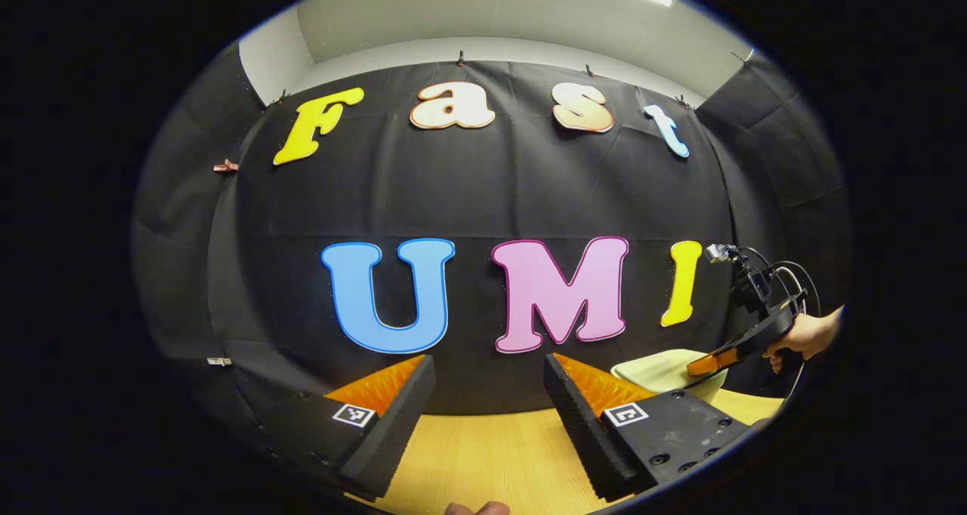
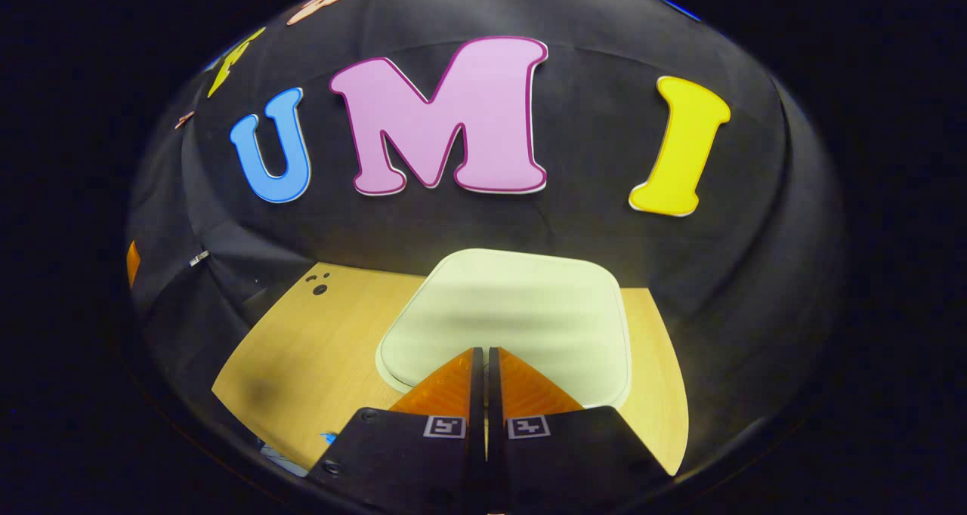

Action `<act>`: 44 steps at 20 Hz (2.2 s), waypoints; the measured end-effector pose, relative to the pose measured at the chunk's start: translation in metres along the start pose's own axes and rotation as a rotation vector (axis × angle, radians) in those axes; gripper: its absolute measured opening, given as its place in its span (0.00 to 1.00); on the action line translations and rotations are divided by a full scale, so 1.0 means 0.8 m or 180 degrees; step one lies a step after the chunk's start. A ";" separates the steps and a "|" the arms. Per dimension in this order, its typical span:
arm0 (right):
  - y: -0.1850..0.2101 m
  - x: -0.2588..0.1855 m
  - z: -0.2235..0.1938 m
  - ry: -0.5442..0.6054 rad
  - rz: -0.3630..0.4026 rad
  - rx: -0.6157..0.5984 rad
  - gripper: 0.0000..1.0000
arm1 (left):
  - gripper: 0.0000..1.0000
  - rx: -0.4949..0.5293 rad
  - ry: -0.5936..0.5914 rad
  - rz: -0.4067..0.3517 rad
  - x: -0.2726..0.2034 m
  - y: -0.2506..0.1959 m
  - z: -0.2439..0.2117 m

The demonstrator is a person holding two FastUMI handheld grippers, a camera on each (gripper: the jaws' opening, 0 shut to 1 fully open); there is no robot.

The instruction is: Press the lid of the desktop garbage bin to open it, pick up the crumpled paper on the desktop and throw it into the bin, then pick up the pop can on the desktop and drop it into the bin, and finally close the garbage bin lid.

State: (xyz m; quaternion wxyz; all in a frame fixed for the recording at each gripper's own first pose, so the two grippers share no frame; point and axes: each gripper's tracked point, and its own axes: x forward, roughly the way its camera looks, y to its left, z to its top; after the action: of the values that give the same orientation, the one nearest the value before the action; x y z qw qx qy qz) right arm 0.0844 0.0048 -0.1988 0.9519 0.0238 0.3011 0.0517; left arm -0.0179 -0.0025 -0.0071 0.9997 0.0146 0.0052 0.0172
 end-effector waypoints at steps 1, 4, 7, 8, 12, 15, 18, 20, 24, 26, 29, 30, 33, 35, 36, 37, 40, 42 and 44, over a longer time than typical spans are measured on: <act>0.000 -0.004 0.005 -0.0074 -0.0014 -0.0008 0.06 | 0.95 0.0002 -0.0002 -0.0005 -0.001 0.000 -0.001; 0.001 -0.018 0.027 -0.0327 -0.0020 0.0056 0.05 | 0.94 -0.0011 0.0024 -0.0020 -0.001 -0.003 -0.003; -0.003 -0.031 0.039 -0.0489 -0.0044 0.0047 0.05 | 0.95 -0.0012 0.0028 -0.0028 -0.002 -0.003 -0.004; -0.004 -0.034 0.041 -0.0518 -0.0054 0.0042 0.05 | 0.95 -0.0010 0.0031 -0.0029 -0.002 -0.003 -0.003; -0.005 -0.048 0.054 -0.0668 -0.0057 0.0087 0.05 | 0.94 -0.0019 0.0036 -0.0047 -0.003 -0.007 -0.003; -0.005 -0.062 0.062 -0.0810 -0.0058 0.0097 0.05 | 0.94 -0.0027 0.0052 -0.0059 -0.004 -0.008 -0.005; -0.008 -0.069 0.065 -0.0883 -0.0084 0.0077 0.05 | 0.94 -0.0028 0.0070 -0.0087 -0.004 -0.012 -0.006; -0.007 -0.067 0.062 -0.0846 -0.0074 0.0101 0.05 | 0.95 -0.0048 0.0110 -0.0120 -0.004 -0.015 -0.013; -0.006 -0.072 0.056 -0.0787 -0.0076 0.0122 0.06 | 0.95 -0.0053 0.0255 -0.0191 0.001 -0.020 -0.034; 0.001 -0.074 0.052 -0.0794 -0.0048 0.0108 0.16 | 0.95 -0.0059 0.0406 -0.0249 0.005 -0.027 -0.056; 0.009 -0.081 0.046 -0.0827 -0.0012 0.0073 0.32 | 0.95 -0.0099 0.0744 -0.0406 0.002 -0.047 -0.107; 0.010 -0.082 0.041 -0.0834 -0.0015 0.0065 0.39 | 0.94 -0.0114 0.0858 -0.0470 -0.001 -0.054 -0.124; 0.016 -0.089 0.026 -0.0789 -0.0008 -0.0006 0.48 | 0.95 -0.0165 0.1240 -0.0652 -0.019 -0.079 -0.187; 0.021 -0.094 0.015 -0.0758 0.0001 -0.0061 0.49 | 0.95 -0.0178 0.1512 -0.0728 -0.033 -0.093 -0.235; 0.021 -0.096 0.010 -0.0742 0.0000 -0.0089 0.49 | 0.95 -0.0170 0.1631 -0.0738 -0.041 -0.096 -0.257; 0.023 -0.099 0.005 -0.0720 -0.0007 -0.0115 0.49 | 0.95 -0.0163 0.1741 -0.0749 -0.050 -0.100 -0.279; 0.027 -0.111 -0.007 -0.0674 0.0003 -0.0110 0.49 | 0.95 -0.0188 0.2073 -0.0807 -0.070 -0.110 -0.332; 0.024 -0.121 -0.015 -0.0655 -0.0002 -0.0093 0.49 | 0.93 -0.0267 0.2284 -0.0827 -0.085 -0.115 -0.368; 0.021 -0.130 -0.024 -0.0631 -0.0007 -0.0085 0.49 | 0.91 -0.0328 0.2455 -0.0799 -0.092 -0.118 -0.399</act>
State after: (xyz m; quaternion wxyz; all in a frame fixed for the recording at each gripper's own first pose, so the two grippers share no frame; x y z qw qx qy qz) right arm -0.0129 0.0101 -0.1536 0.9773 0.0158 0.2047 0.0520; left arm -0.0919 -0.0899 -0.3279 0.9183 -0.0437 0.3805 -0.1005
